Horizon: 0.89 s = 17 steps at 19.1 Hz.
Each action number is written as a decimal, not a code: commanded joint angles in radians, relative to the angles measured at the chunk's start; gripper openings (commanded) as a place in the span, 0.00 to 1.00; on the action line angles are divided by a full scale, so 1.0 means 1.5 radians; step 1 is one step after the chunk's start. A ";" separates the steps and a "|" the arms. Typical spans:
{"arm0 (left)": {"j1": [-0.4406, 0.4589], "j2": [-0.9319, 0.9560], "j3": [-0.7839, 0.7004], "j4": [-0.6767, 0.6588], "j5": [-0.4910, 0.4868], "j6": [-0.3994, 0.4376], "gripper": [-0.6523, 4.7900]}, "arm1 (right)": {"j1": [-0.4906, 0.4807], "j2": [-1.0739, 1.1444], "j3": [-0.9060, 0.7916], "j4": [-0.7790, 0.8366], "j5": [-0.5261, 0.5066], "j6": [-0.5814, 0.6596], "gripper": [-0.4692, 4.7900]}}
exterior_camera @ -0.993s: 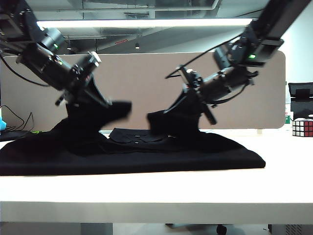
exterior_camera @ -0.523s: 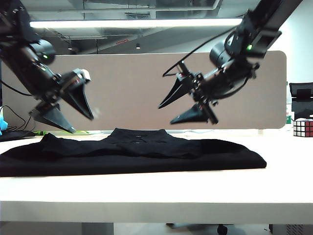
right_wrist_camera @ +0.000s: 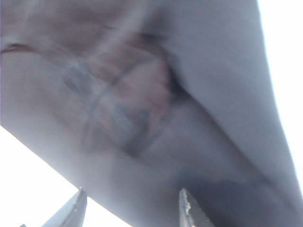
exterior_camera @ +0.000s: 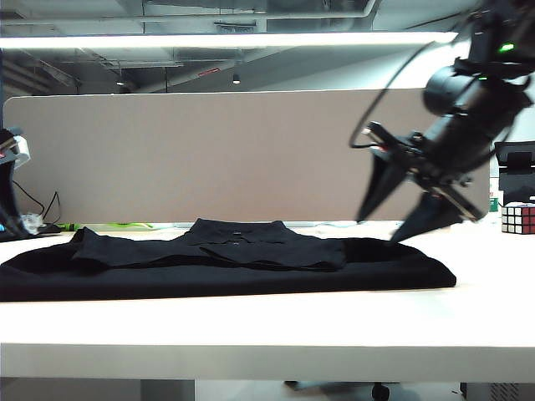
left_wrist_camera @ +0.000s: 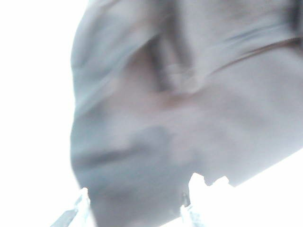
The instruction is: Fold the bottom side of the T-shirt horizontally towards the center, about one-third of the way, then fold the sleeve back towards the center, creating a straight line along the edge of the T-shirt, and finally fold the bottom of the T-shirt up towards the top, creating a neat rectangle.
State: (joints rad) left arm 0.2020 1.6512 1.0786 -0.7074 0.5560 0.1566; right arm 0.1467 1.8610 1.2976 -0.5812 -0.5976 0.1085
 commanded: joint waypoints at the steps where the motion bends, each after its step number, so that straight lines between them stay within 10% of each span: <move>1: -0.002 -0.049 -0.034 0.008 -0.154 0.010 0.56 | -0.036 -0.038 -0.077 0.036 0.053 0.012 0.60; 17: -0.005 -0.047 -0.161 0.092 -0.068 -0.042 0.57 | -0.057 -0.038 -0.175 0.067 0.055 -0.002 0.63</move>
State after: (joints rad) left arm 0.1982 1.5696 0.8513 -0.5564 0.4641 0.1051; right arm 0.0559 1.7863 1.0519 -0.4446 -0.5438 0.0929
